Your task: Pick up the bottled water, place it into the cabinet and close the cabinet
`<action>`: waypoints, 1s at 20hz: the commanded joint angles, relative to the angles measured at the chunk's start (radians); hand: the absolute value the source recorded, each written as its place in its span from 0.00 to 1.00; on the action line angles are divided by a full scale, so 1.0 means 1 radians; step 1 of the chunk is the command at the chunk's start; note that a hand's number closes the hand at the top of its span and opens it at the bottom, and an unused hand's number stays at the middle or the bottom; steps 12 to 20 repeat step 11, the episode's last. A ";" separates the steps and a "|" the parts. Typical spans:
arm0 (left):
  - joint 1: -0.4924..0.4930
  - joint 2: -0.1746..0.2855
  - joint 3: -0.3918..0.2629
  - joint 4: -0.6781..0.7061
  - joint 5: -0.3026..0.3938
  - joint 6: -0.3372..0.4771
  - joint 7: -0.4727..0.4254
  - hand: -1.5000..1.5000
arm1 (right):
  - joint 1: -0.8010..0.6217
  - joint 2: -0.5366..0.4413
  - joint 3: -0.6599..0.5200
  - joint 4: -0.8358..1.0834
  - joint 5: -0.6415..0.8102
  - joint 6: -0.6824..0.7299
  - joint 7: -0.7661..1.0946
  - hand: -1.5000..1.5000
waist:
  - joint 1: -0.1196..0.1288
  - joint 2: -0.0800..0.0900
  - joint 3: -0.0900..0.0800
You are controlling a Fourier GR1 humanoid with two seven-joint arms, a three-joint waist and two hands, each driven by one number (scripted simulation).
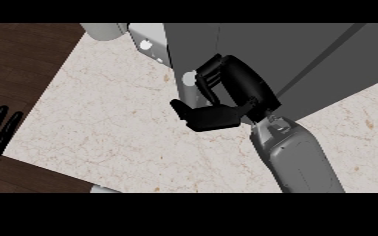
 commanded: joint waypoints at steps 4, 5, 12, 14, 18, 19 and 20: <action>0.004 -0.007 0.000 0.006 0.002 -0.012 -0.002 0.00 | -0.241 0.030 -0.110 0.258 -0.026 -0.198 -0.011 0.00 | -0.021 0.001 0.004; 0.031 -0.018 0.001 0.007 0.004 -0.018 -0.013 0.00 | -0.244 0.030 -0.119 0.273 -0.039 -0.229 -0.013 0.00 | -0.019 -0.005 0.004; 0.033 -0.001 0.034 0.029 0.022 -0.037 -0.011 0.00 | -0.309 0.030 -0.112 0.356 -0.096 -0.306 -0.028 0.00 | -0.034 -0.004 0.005; 0.033 -0.001 0.034 0.029 0.022 -0.037 -0.011 0.00 | -0.309 0.030 -0.112 0.356 -0.096 -0.306 -0.028 0.00 | -0.034 -0.004 0.005; 0.033 -0.001 0.034 0.029 0.022 -0.037 -0.011 0.00 | -0.309 0.030 -0.112 0.356 -0.096 -0.306 -0.028 0.00 | -0.034 -0.004 0.005; 0.033 -0.001 0.034 0.029 0.022 -0.037 -0.011 0.00 | -0.309 0.030 -0.112 0.356 -0.096 -0.306 -0.028 0.00 | -0.034 -0.004 0.005; 0.033 -0.001 0.034 0.029 0.022 -0.037 -0.011 0.00 | -0.309 0.030 -0.112 0.356 -0.096 -0.306 -0.028 0.00 | -0.034 -0.004 0.005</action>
